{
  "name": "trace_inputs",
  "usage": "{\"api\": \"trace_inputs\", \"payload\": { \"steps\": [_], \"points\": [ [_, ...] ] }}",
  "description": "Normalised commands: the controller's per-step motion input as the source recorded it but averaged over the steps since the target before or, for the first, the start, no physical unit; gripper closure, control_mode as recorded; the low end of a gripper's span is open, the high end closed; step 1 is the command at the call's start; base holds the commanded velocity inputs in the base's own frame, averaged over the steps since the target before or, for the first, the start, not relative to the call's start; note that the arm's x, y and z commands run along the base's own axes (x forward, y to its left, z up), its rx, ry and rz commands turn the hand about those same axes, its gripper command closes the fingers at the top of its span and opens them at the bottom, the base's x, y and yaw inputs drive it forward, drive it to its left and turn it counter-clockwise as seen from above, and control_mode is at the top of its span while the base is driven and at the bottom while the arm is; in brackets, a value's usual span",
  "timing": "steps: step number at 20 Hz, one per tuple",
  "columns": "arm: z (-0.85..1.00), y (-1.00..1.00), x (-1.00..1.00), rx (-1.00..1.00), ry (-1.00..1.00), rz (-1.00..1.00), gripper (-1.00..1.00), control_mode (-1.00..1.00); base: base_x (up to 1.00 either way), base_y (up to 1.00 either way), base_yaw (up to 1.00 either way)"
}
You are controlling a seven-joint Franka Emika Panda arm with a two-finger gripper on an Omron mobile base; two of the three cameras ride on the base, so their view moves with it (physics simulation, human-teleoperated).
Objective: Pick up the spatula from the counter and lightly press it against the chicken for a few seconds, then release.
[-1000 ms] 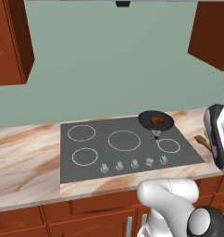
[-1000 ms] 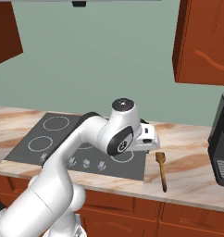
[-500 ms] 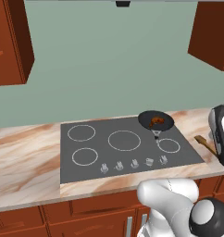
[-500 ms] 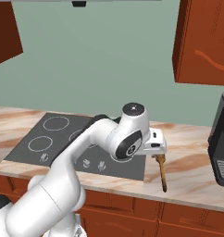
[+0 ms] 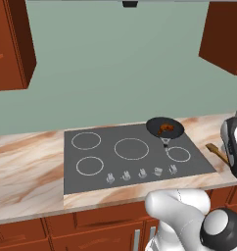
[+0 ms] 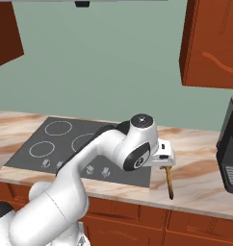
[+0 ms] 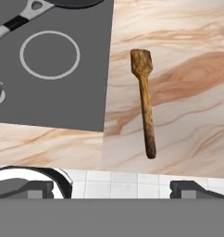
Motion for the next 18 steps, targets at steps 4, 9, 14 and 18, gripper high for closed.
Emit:
{"api": "trace_inputs", "payload": {
  "steps": [4,9,14,18],
  "points": [
    [-0.17,-0.1,0.0,0.0,0.0,0.0,-1.0,-1.0,0.0,0.0,0.0],
    [-0.12,-0.12,0.01,0.0,0.05,0.0,-1.0,-1.0,0.0,0.0,0.0],
    [-0.15,-0.11,0.0,0.0,0.05,0.0,-1.0,-1.0,0.0,0.0,0.0],
    [-0.19,-0.09,0.0,0.0,0.04,0.0,-1.0,-1.0,0.0,0.0,0.0]
  ]
}}
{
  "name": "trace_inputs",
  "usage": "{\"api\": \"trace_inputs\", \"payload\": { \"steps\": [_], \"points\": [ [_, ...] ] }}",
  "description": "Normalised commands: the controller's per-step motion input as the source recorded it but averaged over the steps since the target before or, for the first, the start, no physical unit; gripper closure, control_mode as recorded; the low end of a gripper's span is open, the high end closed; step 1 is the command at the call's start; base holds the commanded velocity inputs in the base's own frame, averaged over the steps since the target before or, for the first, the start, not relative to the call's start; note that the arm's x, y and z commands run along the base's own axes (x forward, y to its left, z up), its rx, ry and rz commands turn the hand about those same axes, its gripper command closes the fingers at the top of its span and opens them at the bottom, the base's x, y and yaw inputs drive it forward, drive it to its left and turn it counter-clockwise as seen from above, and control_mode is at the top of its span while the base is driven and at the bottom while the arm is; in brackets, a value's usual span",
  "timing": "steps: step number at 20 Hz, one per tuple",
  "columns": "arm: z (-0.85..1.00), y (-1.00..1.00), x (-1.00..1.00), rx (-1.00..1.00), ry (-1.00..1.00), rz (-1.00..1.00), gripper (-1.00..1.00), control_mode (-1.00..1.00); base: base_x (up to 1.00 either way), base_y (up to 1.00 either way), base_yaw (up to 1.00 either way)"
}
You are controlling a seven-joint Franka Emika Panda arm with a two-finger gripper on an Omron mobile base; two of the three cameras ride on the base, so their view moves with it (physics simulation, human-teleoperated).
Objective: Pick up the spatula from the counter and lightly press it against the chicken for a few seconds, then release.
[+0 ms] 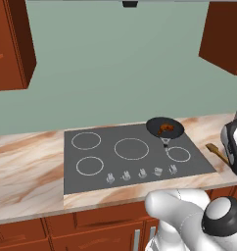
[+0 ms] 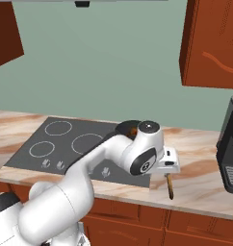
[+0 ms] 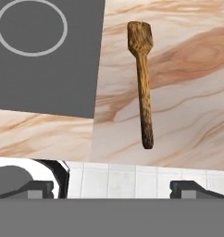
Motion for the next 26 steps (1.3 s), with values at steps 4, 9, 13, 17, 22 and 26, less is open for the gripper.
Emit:
{"api": "trace_inputs", "payload": {
  "steps": [4,9,13,17,22,26],
  "points": [
    [-0.16,-0.05,0.0,0.0,0.0,0.03,-1.0,-1.0,0.0,0.0,0.0],
    [-0.08,-0.01,0.0,0.0,0.0,0.05,-1.0,-1.0,0.0,0.0,0.0],
    [-0.11,-0.01,0.0,0.0,0.0,0.06,-1.0,-1.0,0.0,0.0,0.0],
    [-0.13,-0.01,0.0,0.0,0.0,0.06,-1.0,-1.0,0.0,0.0,0.0],
    [-0.1,-0.01,0.07,0.0,0.0,0.04,-1.0,-1.0,0.0,0.0,0.0],
    [-0.09,-0.05,0.18,0.0,0.0,0.02,-1.0,-1.0,0.0,0.0,0.0]
  ]
}}
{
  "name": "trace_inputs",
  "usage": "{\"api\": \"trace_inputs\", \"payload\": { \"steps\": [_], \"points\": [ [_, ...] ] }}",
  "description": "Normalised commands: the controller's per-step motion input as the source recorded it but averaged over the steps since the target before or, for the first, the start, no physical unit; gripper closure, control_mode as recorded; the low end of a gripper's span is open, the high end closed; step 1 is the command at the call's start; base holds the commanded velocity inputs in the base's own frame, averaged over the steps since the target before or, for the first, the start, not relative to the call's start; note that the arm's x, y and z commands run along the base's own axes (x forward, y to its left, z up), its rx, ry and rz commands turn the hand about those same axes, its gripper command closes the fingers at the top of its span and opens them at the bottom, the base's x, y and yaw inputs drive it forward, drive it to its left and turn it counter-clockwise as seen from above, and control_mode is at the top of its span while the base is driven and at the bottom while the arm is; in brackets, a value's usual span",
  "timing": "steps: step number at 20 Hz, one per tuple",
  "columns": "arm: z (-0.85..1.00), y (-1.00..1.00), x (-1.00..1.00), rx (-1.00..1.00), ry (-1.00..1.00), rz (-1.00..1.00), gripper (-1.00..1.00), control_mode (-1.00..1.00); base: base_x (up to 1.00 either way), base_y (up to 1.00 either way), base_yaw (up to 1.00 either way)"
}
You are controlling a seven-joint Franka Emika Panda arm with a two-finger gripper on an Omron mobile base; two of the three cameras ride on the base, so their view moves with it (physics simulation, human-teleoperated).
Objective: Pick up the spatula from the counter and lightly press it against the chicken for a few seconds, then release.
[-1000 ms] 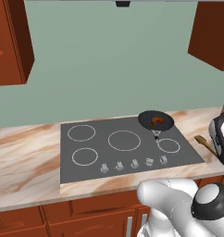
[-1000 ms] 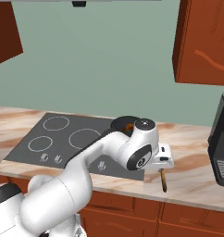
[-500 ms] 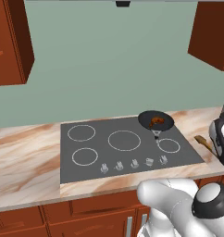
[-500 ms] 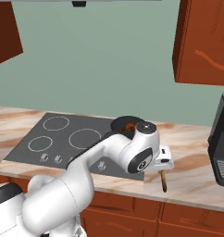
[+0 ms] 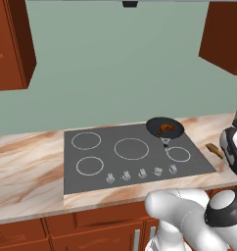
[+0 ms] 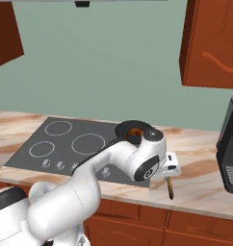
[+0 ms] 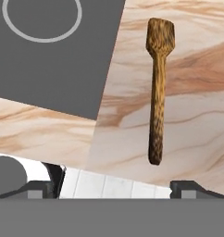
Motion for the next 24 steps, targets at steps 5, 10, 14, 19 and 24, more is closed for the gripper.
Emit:
{"api": "trace_inputs", "payload": {
  "steps": [5,10,14,19,24],
  "points": [
    [-0.08,-0.1,0.18,0.0,0.0,0.02,-1.0,-1.0,0.0,0.0,0.0],
    [-0.12,-0.16,0.13,0.01,0.0,0.02,-1.0,-1.0,0.0,0.0,0.0],
    [-0.16,-0.11,0.1,0.01,0.01,0.02,-1.0,-1.0,0.0,0.0,0.0],
    [-0.17,-0.05,0.14,0.0,0.02,0.02,-1.0,-1.0,0.0,0.0,0.0],
    [-0.17,-0.04,0.16,0.0,0.03,0.02,-1.0,-1.0,0.0,0.0,0.0]
  ]
}}
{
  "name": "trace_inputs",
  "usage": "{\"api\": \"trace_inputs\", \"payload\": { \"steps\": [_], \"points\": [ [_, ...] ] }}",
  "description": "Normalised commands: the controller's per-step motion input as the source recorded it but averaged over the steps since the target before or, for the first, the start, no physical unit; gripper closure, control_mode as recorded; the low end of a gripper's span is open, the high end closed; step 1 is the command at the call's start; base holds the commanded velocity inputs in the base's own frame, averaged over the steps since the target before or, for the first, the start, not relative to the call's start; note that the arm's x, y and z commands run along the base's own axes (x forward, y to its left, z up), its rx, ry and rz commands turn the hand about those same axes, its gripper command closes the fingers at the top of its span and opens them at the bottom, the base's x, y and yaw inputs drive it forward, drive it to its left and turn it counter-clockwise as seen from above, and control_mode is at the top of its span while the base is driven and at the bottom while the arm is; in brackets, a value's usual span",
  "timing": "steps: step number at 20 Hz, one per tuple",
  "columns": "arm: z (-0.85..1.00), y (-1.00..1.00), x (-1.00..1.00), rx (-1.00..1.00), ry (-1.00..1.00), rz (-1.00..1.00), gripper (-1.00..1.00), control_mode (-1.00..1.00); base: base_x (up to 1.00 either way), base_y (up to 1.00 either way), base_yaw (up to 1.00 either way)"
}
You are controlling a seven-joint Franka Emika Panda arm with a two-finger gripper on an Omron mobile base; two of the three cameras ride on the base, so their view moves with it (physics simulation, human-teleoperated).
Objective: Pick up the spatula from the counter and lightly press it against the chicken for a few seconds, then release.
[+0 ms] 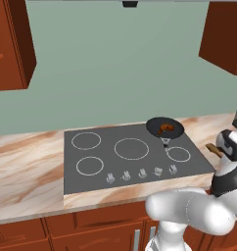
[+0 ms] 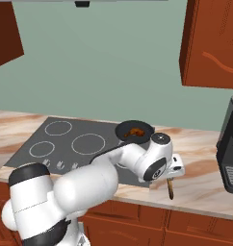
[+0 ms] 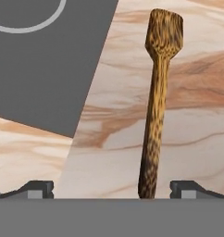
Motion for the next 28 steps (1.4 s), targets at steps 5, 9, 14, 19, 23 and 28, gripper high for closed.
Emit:
{"api": "trace_inputs", "payload": {
  "steps": [5,9,14,19,23,28],
  "points": [
    [-0.19,-0.01,0.13,0.0,0.04,0.01,-1.0,-1.0,0.0,0.0,0.0],
    [-0.2,0.0,0.1,0.0,0.03,0.01,-1.0,-1.0,0.0,0.0,0.0],
    [-0.19,-0.03,0.13,0.0,0.04,0.01,-1.0,-1.0,0.0,0.0,0.0],
    [-0.13,-0.13,0.12,0.0,0.01,0.02,-1.0,-1.0,0.0,0.0,0.0],
    [-0.06,-0.18,0.14,0.01,0.0,0.03,-1.0,-1.0,0.0,0.0,0.0],
    [-0.07,-0.18,0.15,0.02,0.0,0.04,-1.0,-1.0,0.0,0.0,0.0]
  ]
}}
